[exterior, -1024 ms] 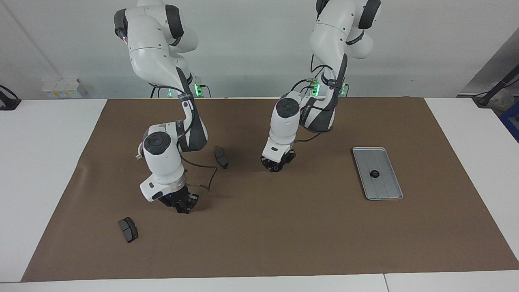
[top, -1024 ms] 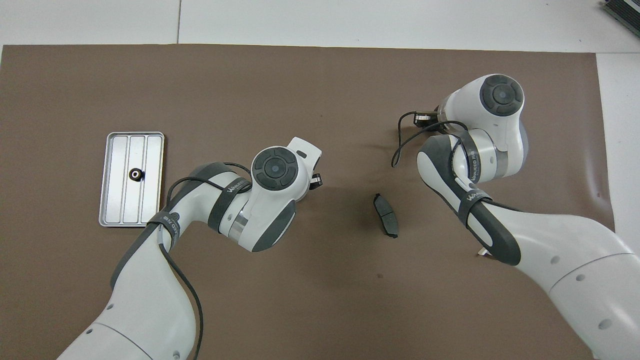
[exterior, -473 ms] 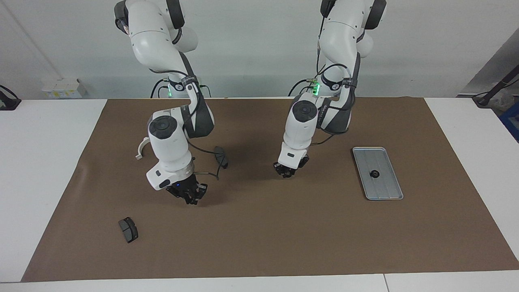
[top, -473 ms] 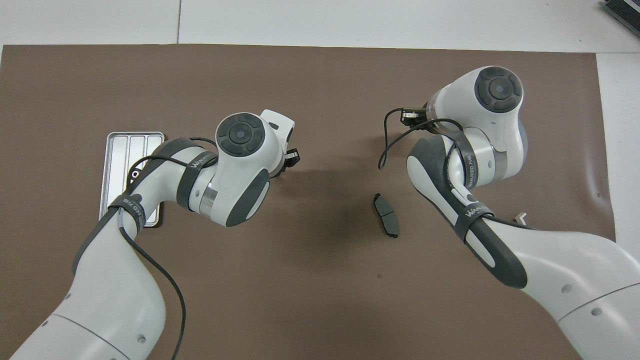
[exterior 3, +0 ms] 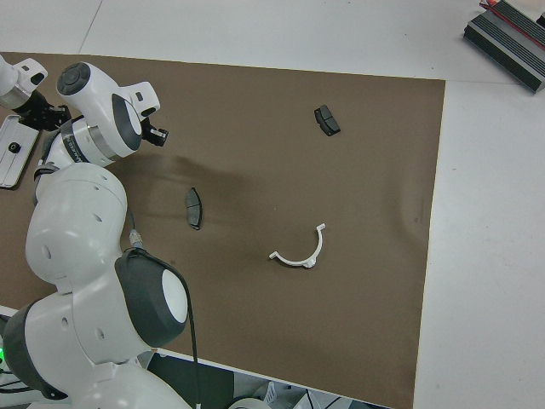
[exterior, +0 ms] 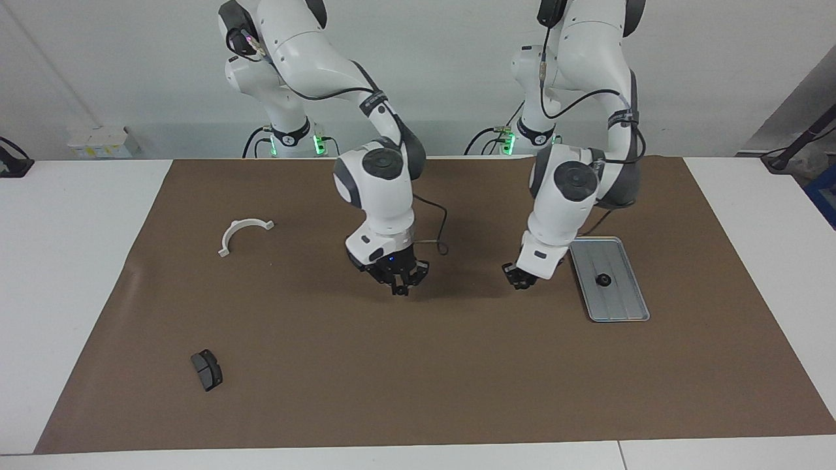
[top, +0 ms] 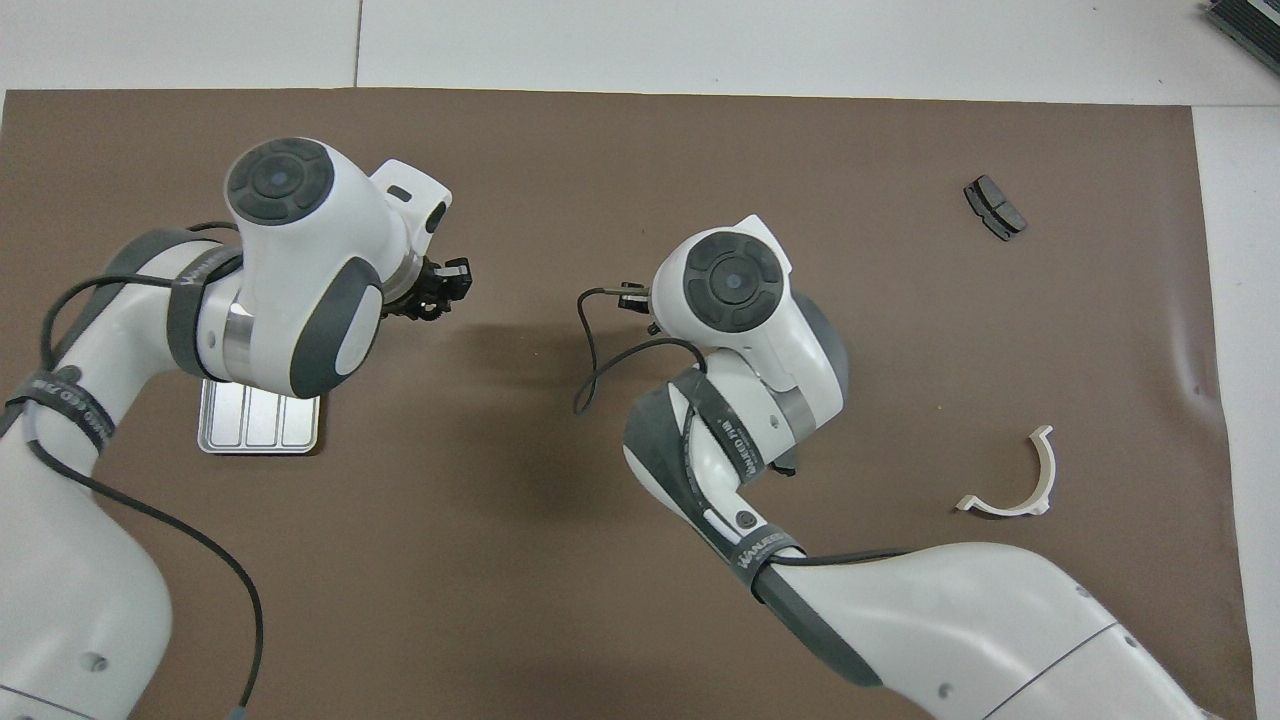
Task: Pick bearing gear from pile to tray
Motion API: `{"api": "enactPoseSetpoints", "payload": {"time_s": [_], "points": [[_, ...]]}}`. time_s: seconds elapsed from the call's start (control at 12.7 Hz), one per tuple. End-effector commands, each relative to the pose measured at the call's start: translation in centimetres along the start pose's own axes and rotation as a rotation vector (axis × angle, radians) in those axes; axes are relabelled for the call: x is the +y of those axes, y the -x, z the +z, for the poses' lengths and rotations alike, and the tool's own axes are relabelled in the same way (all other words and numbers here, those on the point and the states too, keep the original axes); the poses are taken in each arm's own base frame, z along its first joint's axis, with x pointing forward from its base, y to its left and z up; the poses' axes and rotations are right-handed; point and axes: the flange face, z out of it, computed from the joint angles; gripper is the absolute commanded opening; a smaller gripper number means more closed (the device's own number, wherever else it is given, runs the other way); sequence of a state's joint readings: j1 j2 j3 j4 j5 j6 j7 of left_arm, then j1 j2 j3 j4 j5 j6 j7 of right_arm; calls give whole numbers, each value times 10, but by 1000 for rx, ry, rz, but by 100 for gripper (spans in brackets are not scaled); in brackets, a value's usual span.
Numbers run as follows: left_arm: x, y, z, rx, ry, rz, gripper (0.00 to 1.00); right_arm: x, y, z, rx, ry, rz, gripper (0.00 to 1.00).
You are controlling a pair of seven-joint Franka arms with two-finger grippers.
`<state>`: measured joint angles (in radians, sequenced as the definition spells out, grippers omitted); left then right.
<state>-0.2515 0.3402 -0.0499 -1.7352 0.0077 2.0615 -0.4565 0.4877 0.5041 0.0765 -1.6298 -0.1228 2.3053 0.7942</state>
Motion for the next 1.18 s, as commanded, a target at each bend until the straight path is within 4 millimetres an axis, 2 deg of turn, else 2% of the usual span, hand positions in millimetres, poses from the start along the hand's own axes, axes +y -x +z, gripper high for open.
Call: {"api": "enactPoseSetpoints", "payload": {"time_s": [0.0, 0.08, 0.16, 0.24, 0.39, 0.47, 0.55, 0.63, 0.79, 0.87, 0.95, 1.1], "points": [[-63, -2, -13, -45, -11, 120, 7, -27, 19, 5, 6, 12, 31, 0], [-88, -5, -12, -54, -10, 162, 7, -35, 31, 9, -2, 15, 50, 0], [-113, -5, -6, -71, -10, 211, 7, -40, 43, 16, -12, 20, 45, 4], [-138, -6, -3, -79, -7, 253, 7, -37, 51, 27, -24, 32, 40, 10], [-183, -7, 3, -86, 2, 328, 7, -41, 71, 36, -39, 42, 15, 35], [-205, -8, 7, -84, 7, 360, 8, -39, 75, 39, -45, 49, 13, 51], [-220, -8, 12, -82, 10, 381, 9, -40, 76, 38, -49, 54, 11, 84], [-226, -8, 16, -77, 11, 385, 12, -42, 75, 35, -46, 51, 10, 100], [-232, -4, 29, -68, 11, 390, 18, -33, 56, 20, -16, 28, 24, 100], [-232, -1, 34, -66, 11, 398, 27, -18, 37, 5, 3, 16, 41, 100], [-233, -1, 35, -69, 11, 401, 44, 2, 19, -13, 23, 7, 44, 100], [-236, 0, 36, -74, 12, 398, 68, 39, -13, -48, 51, -5, 54, 100]]}}
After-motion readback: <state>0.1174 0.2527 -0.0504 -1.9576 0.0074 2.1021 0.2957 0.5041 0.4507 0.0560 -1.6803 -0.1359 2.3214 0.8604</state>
